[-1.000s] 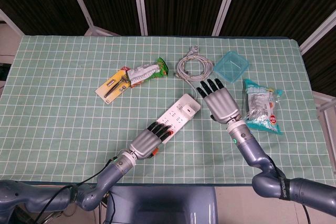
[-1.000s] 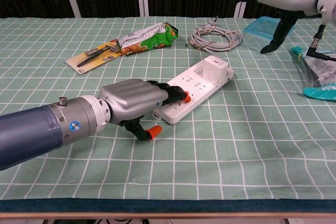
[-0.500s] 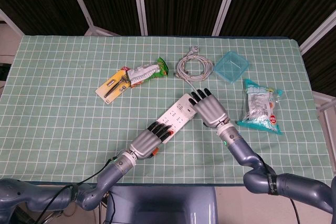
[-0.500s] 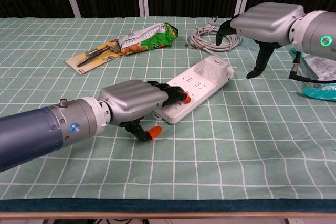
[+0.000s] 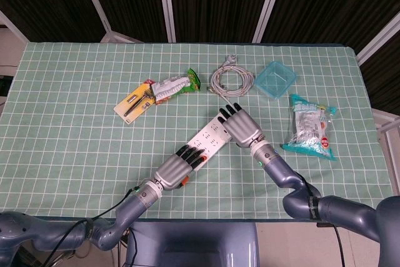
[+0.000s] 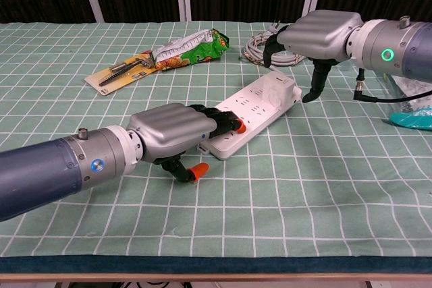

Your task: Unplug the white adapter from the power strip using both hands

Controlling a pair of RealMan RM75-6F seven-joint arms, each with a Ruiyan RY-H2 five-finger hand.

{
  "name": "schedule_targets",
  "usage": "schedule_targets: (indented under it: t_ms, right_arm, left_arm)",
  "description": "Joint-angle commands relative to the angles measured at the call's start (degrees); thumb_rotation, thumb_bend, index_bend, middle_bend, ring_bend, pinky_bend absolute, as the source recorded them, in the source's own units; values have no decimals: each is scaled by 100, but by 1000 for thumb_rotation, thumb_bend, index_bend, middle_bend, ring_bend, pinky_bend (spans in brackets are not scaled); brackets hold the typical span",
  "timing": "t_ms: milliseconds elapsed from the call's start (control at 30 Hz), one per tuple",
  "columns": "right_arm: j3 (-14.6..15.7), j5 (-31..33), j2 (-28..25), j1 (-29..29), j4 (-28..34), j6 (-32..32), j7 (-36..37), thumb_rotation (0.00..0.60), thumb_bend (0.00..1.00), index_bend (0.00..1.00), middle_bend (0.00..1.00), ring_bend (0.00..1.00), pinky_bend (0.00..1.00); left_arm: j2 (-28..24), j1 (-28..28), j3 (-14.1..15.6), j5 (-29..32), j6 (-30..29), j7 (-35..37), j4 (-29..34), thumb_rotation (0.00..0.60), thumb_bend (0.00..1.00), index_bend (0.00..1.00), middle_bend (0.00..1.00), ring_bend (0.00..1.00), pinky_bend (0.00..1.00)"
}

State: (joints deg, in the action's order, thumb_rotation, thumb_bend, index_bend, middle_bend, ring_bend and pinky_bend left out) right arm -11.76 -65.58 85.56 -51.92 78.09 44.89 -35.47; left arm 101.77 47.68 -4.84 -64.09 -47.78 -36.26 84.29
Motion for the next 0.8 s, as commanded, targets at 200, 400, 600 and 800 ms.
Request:
schedule_targets:
  t_ms: [200,400,600,800]
  right_arm:
    - [80,-71,212,-99,-252,-47,203,600,215,349,206,175,218]
    - [124,-94,365,-151,-476,-73,324,600,215,349,206,176,218]
    - [149,-100,490,-188,-676,-86,458,600,217,354,206,176,218]
    - [167,-103,616,-229,-866,-103,559,600,226,364,206,176,218]
  left_arm:
    - [-4,21,41,17,-12,38,-20,600,467,92,55,28,122]
    - [22,37,62,39,-12,83,-67,600,468,91,55,28,121]
    - [48,52,90,37,-15,127,-122,600,467,91,55,28,121]
    - [50,55,112,32,-37,164,-148,600,467,91,55,28,121]
